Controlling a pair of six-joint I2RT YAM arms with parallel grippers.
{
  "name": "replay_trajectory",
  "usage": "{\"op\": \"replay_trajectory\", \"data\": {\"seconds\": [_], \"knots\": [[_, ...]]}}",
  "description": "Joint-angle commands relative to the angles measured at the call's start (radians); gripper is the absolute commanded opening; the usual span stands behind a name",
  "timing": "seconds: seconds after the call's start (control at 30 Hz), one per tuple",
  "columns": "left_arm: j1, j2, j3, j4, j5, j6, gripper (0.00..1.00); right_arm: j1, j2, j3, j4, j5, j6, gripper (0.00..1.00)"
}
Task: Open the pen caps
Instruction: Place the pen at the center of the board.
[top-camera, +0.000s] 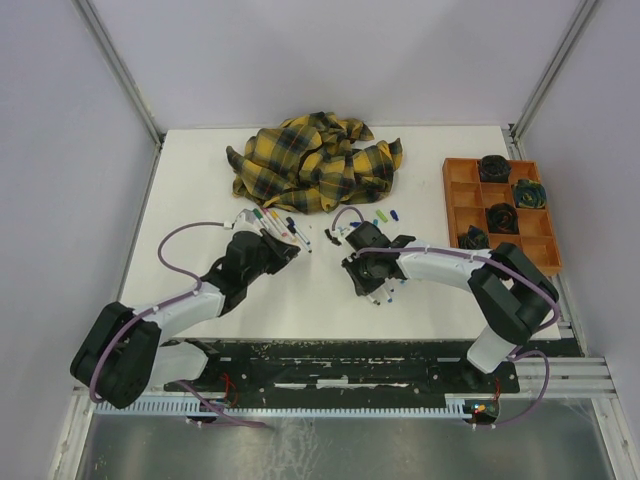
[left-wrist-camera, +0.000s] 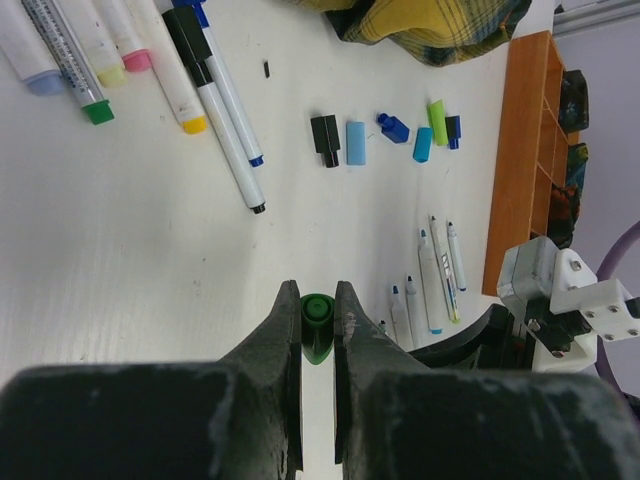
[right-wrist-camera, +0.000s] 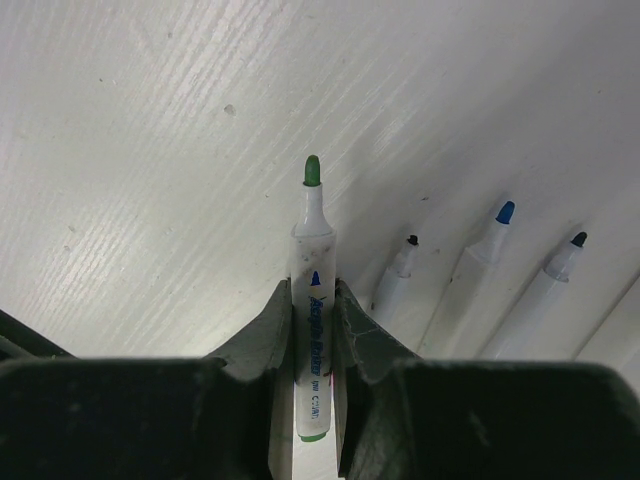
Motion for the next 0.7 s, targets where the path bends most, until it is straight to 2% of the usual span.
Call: {"op": "replay_trajectory", "data": {"seconds": [0.0, 0.33, 0.67], "knots": [[-0.007, -0.036, -0.004, 0.032, -0.017, -0.046, 0.03, 0.006, 0.018, 0.033, 0.006, 0.033, 0.003, 0.20], [-0.010, -0.050, -0.009, 0.032, -0.007, -0.047, 0.03, 0.006, 0.026, 0.038, -0.001, 0.024, 0.006, 0.28], [-0.013, -0.051, -0.008, 0.034, -0.004, -0.049, 0.03, 0.006, 0.024, 0.046, -0.008, 0.018, 0.002, 0.31]]}}
